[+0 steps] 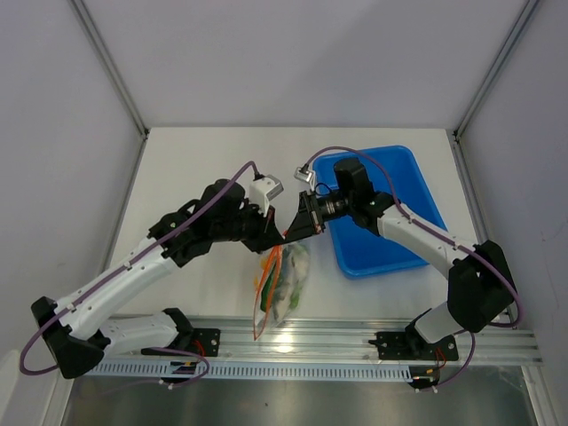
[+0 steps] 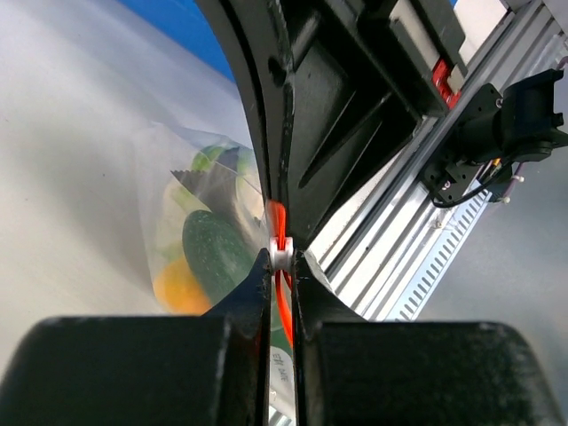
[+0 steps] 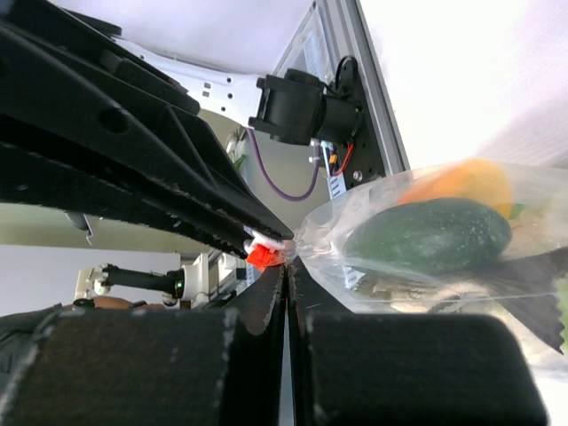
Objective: Place the food in the zip-top bag and seal the zipper
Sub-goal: Zip the zipper food storage bag at the center of the board.
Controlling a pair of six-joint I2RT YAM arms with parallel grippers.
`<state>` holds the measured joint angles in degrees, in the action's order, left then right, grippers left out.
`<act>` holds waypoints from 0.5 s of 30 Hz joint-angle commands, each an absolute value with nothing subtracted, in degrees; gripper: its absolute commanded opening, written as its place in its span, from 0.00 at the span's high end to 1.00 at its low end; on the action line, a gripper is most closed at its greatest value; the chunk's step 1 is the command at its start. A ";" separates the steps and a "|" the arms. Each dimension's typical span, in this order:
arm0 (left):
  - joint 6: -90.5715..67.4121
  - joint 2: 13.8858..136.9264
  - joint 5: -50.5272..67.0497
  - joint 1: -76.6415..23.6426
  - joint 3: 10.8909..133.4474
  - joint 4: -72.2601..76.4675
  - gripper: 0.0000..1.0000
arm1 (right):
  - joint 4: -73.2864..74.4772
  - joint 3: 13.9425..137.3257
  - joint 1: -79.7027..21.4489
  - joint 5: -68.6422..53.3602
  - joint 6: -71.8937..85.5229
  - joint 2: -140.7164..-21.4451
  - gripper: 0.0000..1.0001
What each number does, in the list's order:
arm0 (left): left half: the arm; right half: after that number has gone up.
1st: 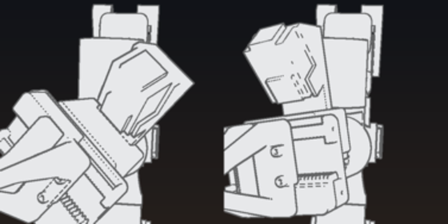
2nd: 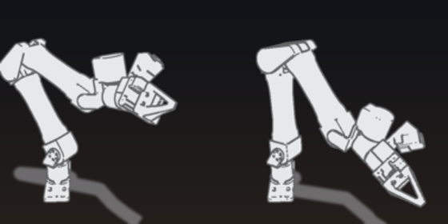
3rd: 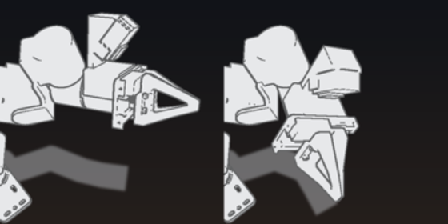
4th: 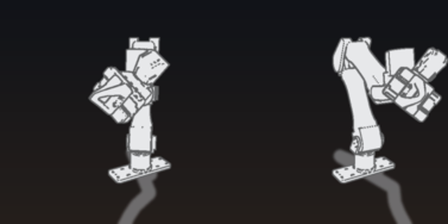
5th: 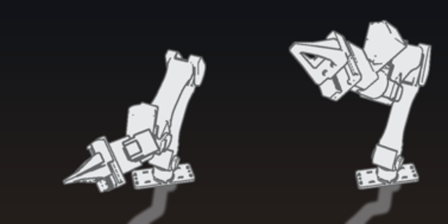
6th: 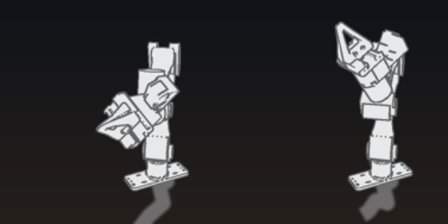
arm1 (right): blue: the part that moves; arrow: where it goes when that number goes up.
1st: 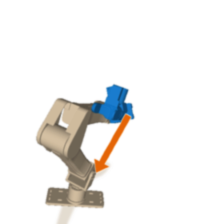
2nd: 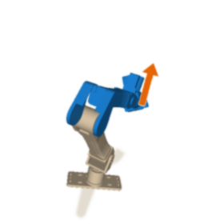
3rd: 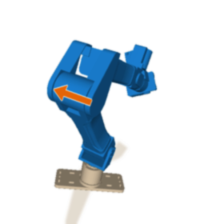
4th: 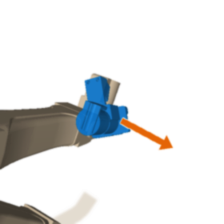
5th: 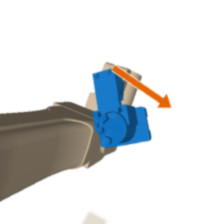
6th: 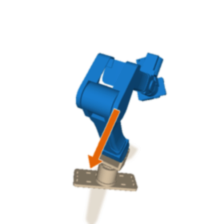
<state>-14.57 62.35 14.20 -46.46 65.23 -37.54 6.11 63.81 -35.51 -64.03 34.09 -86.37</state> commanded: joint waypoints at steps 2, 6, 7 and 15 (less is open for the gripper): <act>-16.17 60.82 18.02 -47.02 63.63 -39.11 1.00 | -4.57 63.37 -33.75 -62.93 37.97 -82.44 1.00; -16.96 59.77 18.37 -46.93 62.49 -39.03 1.00 | -5.19 62.58 -32.79 -61.44 39.02 -81.83 1.00; -17.14 59.68 18.54 -47.02 62.32 -38.85 0.99 | -5.19 62.49 -32.70 -61.09 39.20 -81.65 1.00; -17.67 58.80 19.69 -47.02 62.58 -40.16 0.99 | -4.66 62.23 -30.94 -58.54 40.43 -81.48 1.00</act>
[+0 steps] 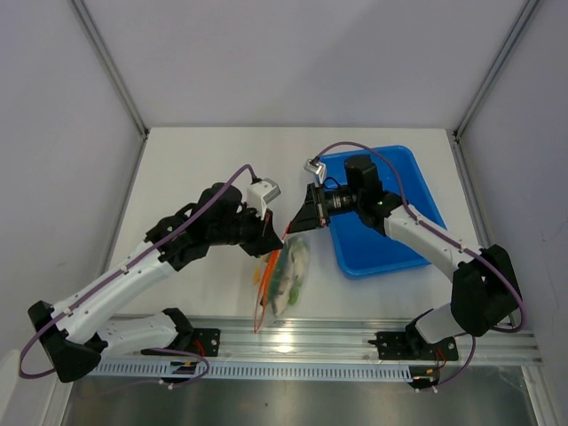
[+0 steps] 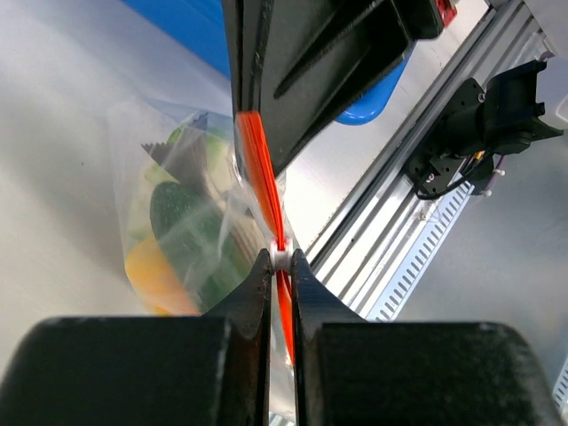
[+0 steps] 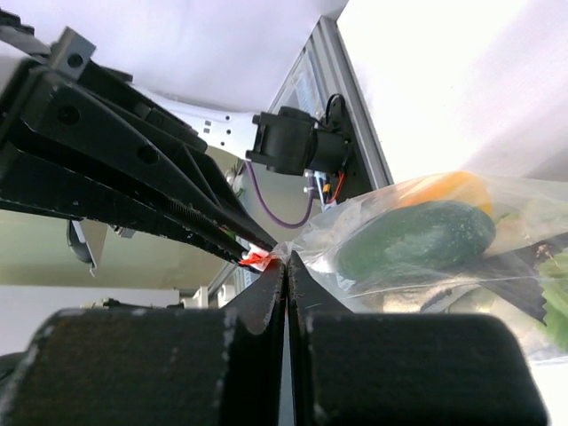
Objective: Place the food in the zip-top bag and seal the zipper
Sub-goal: Zip the zipper food storage bag at the center of the board.
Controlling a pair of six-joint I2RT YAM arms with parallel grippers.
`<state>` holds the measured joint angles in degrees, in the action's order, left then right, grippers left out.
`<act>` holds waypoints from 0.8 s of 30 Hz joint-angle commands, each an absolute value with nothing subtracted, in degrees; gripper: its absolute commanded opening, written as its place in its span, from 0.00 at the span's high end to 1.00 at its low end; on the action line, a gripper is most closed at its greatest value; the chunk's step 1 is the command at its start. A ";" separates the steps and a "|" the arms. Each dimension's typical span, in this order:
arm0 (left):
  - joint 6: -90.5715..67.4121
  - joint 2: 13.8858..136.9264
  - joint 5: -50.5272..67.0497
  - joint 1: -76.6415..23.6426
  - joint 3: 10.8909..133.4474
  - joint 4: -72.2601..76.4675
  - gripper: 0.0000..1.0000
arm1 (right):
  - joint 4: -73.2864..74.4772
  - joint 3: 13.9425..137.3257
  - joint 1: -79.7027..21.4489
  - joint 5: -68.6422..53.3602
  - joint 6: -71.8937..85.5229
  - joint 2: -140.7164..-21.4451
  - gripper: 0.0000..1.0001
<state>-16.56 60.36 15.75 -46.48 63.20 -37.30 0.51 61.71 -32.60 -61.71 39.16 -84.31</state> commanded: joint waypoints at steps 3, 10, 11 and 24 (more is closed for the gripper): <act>-17.75 58.01 19.78 -47.02 61.88 -41.04 0.99 | -5.10 61.44 -29.89 -57.66 41.13 -81.04 1.00; -18.11 55.90 19.25 -47.02 60.65 -42.19 0.99 | -5.36 60.56 -28.74 -57.13 41.48 -80.86 1.00; -18.11 55.46 19.25 -47.02 60.56 -42.54 0.99 | -5.45 60.47 -28.65 -56.95 41.57 -80.95 1.00; -19.51 51.68 18.11 -47.11 58.62 -44.47 0.99 | -6.24 60.64 -25.93 -56.95 42.19 -82.88 1.00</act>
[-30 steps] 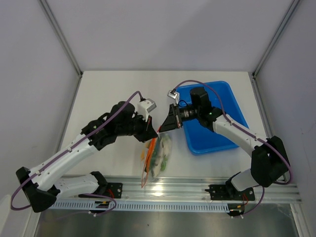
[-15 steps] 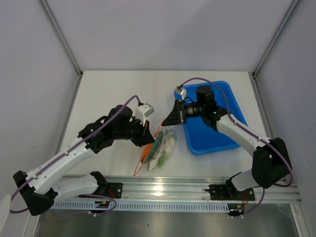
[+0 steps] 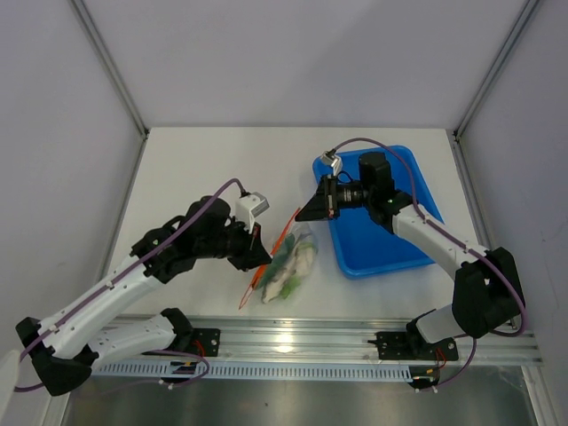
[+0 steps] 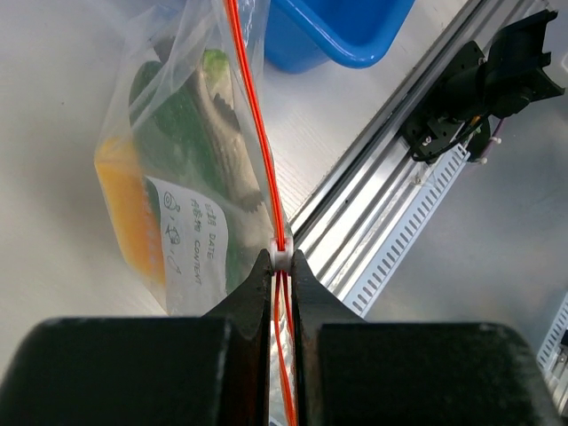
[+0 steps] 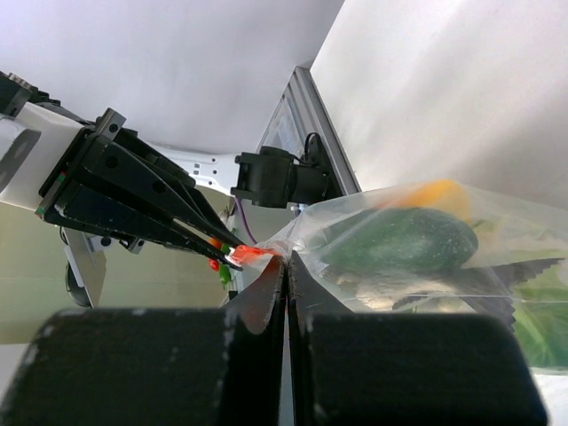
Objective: Place the food in the zip-top bag and seal the zipper
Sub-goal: Zip the zipper food storage bag at the center of the board.
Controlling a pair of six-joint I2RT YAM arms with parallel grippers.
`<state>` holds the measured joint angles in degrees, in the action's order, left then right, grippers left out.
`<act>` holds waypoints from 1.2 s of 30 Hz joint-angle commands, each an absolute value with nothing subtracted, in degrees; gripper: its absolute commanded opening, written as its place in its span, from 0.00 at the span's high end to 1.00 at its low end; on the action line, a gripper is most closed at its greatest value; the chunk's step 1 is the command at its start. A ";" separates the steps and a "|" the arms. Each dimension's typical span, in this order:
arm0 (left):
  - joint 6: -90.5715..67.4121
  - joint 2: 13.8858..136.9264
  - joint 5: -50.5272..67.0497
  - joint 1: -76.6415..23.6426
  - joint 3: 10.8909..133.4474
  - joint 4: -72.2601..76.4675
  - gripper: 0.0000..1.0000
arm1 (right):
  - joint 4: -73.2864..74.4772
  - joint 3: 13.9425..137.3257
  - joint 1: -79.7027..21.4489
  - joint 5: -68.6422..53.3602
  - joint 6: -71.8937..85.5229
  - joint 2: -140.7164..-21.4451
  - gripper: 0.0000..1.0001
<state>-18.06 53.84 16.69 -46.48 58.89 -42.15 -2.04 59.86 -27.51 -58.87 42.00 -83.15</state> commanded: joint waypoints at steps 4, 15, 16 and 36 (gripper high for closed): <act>-20.21 50.46 17.49 -47.02 58.10 -45.35 0.99 | -5.72 61.69 -25.23 -57.04 41.49 -84.46 1.00; -22.32 45.80 16.26 -47.02 55.64 -48.51 0.99 | -3.78 65.21 -24.26 -56.60 39.47 -87.63 1.00; -22.85 44.66 16.00 -47.02 54.85 -48.69 0.99 | -3.69 65.56 -24.08 -56.51 39.38 -88.06 1.00; -27.33 35.25 16.00 -47.02 49.13 -54.84 0.99 | -3.43 67.67 -22.59 -56.25 38.50 -91.05 1.00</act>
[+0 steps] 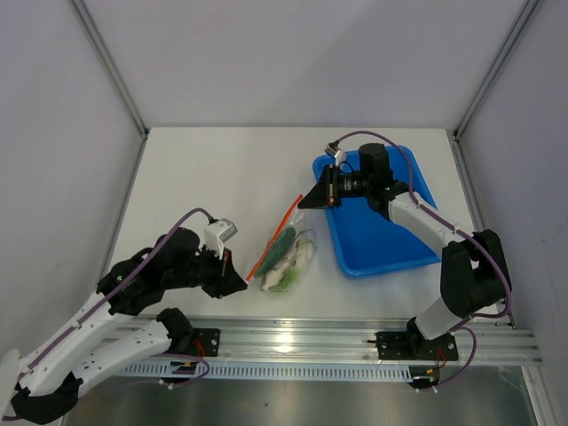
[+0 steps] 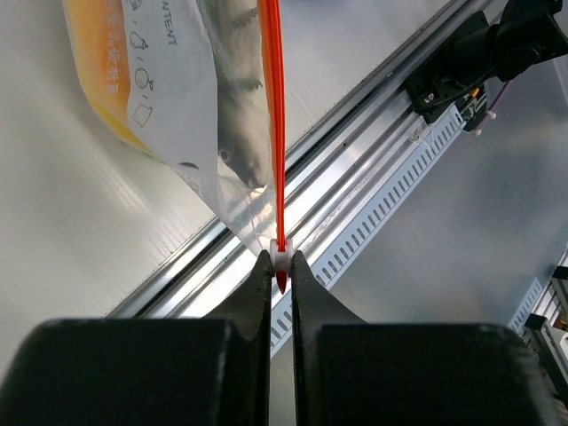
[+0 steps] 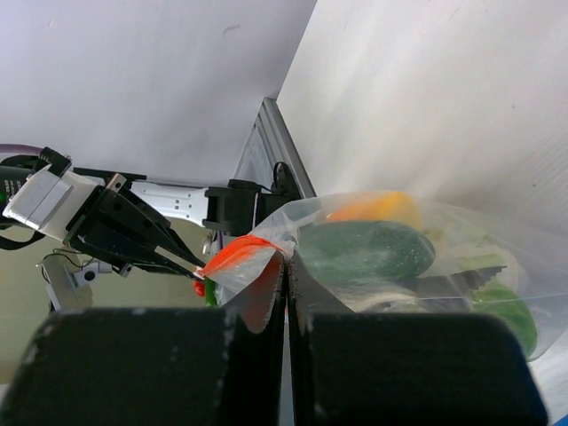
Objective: Place the food in the zip-top bag and seal the zipper
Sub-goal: Zip the zipper food storage bag at the center of the board.
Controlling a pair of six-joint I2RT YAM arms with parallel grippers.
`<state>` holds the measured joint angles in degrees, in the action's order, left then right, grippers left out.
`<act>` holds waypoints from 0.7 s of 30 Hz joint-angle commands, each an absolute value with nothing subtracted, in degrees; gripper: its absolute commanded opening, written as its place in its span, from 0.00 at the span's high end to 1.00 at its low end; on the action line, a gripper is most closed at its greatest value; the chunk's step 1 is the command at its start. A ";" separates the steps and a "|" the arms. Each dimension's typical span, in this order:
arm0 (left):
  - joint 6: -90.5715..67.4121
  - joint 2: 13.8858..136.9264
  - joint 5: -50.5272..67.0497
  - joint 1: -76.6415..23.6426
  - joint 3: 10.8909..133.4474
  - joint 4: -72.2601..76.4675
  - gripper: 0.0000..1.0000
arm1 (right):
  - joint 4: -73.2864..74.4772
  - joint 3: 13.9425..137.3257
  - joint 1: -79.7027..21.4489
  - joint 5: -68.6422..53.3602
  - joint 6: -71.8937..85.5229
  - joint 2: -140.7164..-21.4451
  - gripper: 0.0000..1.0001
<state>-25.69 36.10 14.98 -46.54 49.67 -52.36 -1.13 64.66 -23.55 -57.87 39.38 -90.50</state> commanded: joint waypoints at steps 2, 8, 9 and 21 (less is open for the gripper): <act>-27.42 34.98 16.00 -47.11 48.78 -55.11 0.99 | -3.78 67.76 -22.59 -56.42 38.67 -91.41 1.00; -26.90 36.73 15.03 -47.02 50.35 -54.76 0.71 | -2.46 68.47 -22.85 -57.39 37.53 -91.93 1.00; -26.72 37.35 14.86 -47.02 50.62 -54.58 0.59 | -2.11 68.73 -23.03 -57.74 37.18 -92.02 1.00; -19.78 52.36 11.52 -46.93 63.62 -52.03 0.26 | 3.07 69.17 -26.37 -58.36 34.01 -91.41 1.00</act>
<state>-23.29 49.87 13.47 -46.74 58.35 -54.48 2.70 66.85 -25.54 -57.91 35.88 -91.72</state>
